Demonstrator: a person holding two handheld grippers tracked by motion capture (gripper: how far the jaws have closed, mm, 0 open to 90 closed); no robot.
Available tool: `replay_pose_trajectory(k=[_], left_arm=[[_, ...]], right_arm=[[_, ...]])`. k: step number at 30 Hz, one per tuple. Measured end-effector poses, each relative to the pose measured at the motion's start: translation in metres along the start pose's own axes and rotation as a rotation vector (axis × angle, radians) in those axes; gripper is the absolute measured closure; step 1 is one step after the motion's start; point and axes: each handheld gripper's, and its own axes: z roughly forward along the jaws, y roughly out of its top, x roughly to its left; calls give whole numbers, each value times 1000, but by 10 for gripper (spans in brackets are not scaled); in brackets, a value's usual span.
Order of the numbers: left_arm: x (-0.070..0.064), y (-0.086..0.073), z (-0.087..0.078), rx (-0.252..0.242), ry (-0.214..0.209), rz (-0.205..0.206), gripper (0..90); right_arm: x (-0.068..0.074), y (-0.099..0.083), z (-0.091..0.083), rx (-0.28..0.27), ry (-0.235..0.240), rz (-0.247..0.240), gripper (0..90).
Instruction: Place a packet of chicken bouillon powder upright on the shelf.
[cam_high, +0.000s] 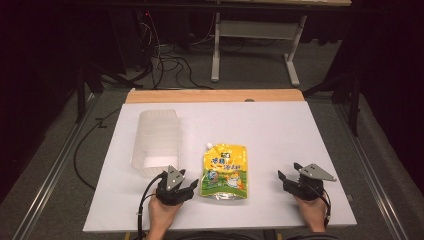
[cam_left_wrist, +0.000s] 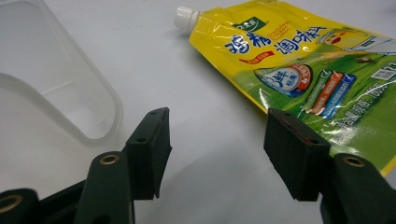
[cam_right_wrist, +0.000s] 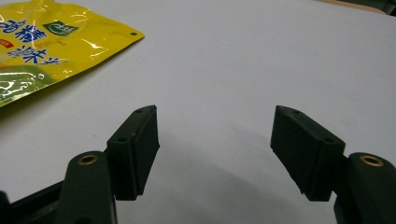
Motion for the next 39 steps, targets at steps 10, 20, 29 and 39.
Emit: replay_pose_trajectory(k=[10, 20, 29, 39], left_arm=[[0, 0, 0, 1, 4, 3, 406], [-1, 0, 0, -2, 8, 4, 394], [-2, 0, -1, -8, 17, 11, 382], [-2, 1, -2, -8, -2, 9, 371]], right_arm=[[0, 0, 0, 3, 1, -4, 315], [0, 0, 0, 8, 1, -8, 313], [0, 0, 0, 2, 2, -4, 312], [1, 0, 0, 4, -2, -6, 311]])
